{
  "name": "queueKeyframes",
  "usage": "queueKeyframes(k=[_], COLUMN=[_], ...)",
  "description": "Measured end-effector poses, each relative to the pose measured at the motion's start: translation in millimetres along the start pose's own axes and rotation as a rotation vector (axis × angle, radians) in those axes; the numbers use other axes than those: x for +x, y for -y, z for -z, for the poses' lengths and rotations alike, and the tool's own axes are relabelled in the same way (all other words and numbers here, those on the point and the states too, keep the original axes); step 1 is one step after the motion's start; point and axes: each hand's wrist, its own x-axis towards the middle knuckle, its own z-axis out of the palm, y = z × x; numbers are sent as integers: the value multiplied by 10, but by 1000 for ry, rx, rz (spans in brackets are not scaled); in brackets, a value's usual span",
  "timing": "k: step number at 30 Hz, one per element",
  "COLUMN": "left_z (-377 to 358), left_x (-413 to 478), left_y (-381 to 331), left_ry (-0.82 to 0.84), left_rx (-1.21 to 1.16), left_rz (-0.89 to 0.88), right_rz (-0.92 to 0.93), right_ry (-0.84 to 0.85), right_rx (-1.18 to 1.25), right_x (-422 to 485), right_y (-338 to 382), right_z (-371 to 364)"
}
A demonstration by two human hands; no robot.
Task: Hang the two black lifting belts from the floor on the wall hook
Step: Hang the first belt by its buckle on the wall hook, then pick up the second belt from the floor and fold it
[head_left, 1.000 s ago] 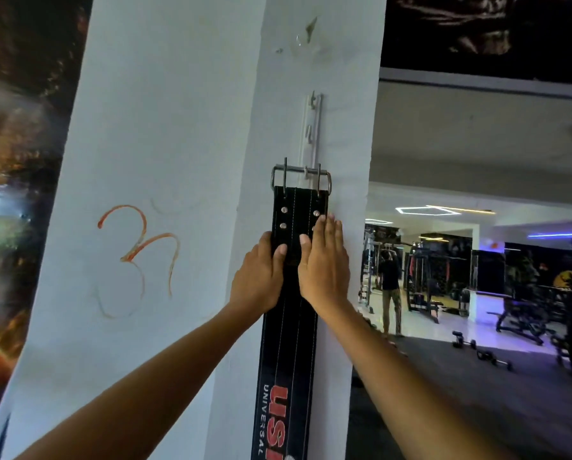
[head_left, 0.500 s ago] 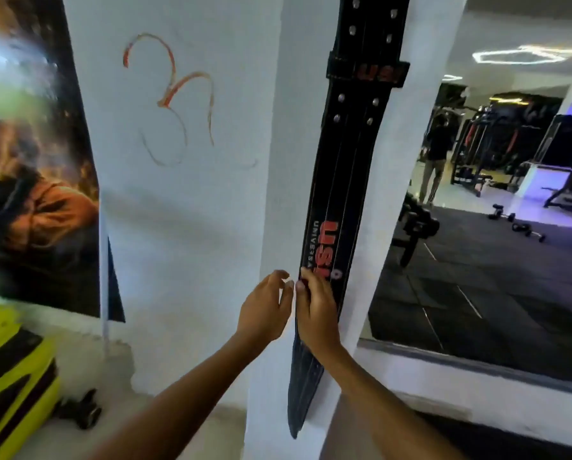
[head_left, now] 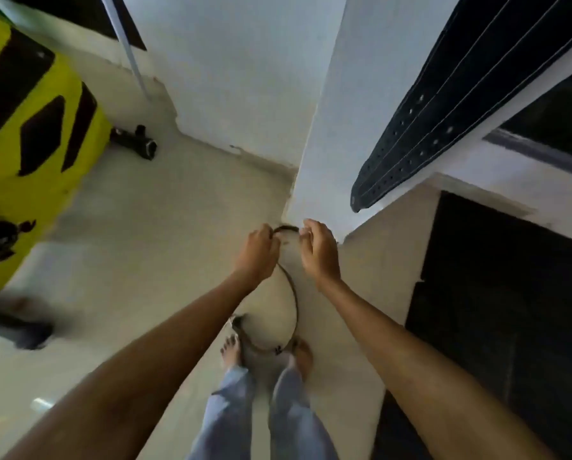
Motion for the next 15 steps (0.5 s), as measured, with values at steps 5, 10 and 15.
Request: queueKeyframes(k=[5,10,15], left_z=[-781,-1555,-2173], left_x=[271,437,602], left_y=[1212,2663,3927], left_ry=[77,239,348], left_rx=[82,196,312], left_rz=[207,351,470], right_rz=[-166,-243,-290], right_ry=[178,441,652], right_rx=[-27,-169,-272], right_x=[-103,-410,-548], right_y=[-1043,-2146,-2888], right_z=[-1057,-2397,-3645])
